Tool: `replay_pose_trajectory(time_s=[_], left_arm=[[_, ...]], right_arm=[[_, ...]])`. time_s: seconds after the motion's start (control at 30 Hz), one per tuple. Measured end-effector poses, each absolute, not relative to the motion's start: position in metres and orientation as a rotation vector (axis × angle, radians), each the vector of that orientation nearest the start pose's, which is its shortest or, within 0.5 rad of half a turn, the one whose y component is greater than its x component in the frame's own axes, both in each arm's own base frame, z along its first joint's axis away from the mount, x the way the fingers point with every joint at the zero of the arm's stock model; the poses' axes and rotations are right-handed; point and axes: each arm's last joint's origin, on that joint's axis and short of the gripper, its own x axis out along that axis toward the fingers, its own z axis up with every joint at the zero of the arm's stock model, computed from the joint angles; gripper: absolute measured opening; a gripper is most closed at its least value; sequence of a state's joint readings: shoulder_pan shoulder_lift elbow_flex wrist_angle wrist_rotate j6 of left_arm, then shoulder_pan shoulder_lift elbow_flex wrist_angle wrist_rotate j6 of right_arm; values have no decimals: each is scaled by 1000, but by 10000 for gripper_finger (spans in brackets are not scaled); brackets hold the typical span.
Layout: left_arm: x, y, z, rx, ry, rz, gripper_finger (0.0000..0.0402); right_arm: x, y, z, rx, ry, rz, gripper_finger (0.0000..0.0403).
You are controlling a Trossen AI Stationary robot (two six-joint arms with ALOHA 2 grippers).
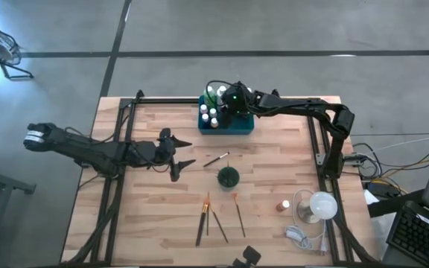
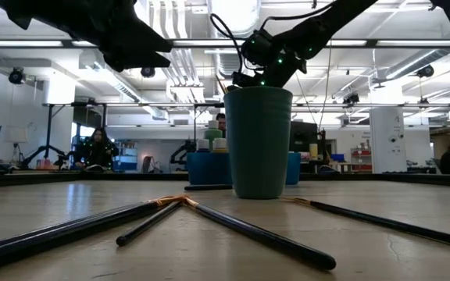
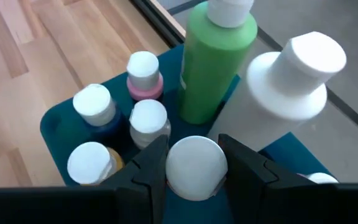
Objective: Pick & Place Paint Supplies
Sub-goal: Put the orange paint bottle into the blue bin
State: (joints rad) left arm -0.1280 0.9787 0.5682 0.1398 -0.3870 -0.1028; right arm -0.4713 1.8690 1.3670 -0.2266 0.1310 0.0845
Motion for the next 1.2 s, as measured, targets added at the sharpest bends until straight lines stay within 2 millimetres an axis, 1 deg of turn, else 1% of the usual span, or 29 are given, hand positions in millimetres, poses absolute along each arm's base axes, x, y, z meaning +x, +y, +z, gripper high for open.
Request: replay_pose_trajectory(time_s=[0.23, 0.53, 0.83, 1.2], left_arm=[[212, -16, 255, -34, 249, 271, 309], [212, -16, 255, -33, 247, 271, 307], [212, -16, 255, -34, 239, 270, 307], [212, -16, 255, -34, 240, 270, 307]], right_arm=[[366, -192, 225, 218, 703, -614, 115], [367, -187, 223, 167, 726, -576, 115], [366, -187, 221, 197, 725, -592, 115], [369, -178, 216, 204, 708, -619, 115]])
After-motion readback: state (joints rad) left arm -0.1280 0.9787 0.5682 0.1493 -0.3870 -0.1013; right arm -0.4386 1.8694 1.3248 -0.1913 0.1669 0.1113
